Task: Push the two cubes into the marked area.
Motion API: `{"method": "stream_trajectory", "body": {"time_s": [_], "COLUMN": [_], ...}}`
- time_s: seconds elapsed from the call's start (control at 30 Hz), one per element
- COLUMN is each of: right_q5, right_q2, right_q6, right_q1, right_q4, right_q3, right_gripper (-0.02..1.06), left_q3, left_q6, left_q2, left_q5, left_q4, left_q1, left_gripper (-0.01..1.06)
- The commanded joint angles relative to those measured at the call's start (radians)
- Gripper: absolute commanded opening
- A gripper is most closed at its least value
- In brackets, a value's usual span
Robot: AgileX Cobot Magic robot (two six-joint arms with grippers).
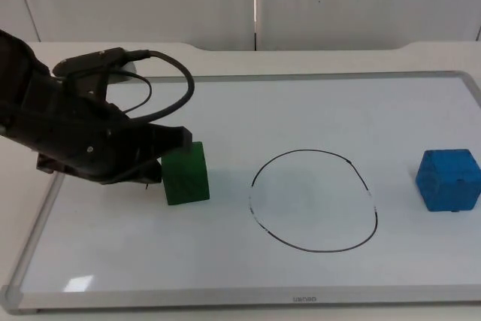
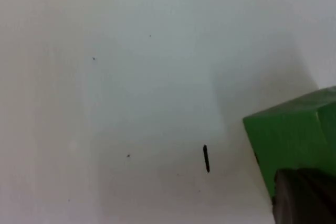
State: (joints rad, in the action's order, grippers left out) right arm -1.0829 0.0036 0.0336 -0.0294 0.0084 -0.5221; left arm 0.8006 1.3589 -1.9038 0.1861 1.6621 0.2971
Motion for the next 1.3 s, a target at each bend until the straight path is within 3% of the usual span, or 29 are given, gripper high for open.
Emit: {"method": "stream_trajectory", "body": {"time_s": [0.0, 1.27], "right_q5": [0.003, 0.003], "right_q2": [-0.004, -0.004], "right_q6": [0.0, -0.003], "right_q1": [-0.001, -0.001], "right_q4": [0.006, 0.006], "right_q3": [0.007, 0.007], "right_gripper": [1.05, 1.05], "left_q3": [0.005, 0.081], "left_q6": [0.006, 0.049], "left_q2": [-0.002, -0.05], "left_q5": [-0.013, 0.042], "left_q4": [0.013, 0.032], "left_q1": [0.007, 0.031], "left_gripper": [0.0, 0.0]}}
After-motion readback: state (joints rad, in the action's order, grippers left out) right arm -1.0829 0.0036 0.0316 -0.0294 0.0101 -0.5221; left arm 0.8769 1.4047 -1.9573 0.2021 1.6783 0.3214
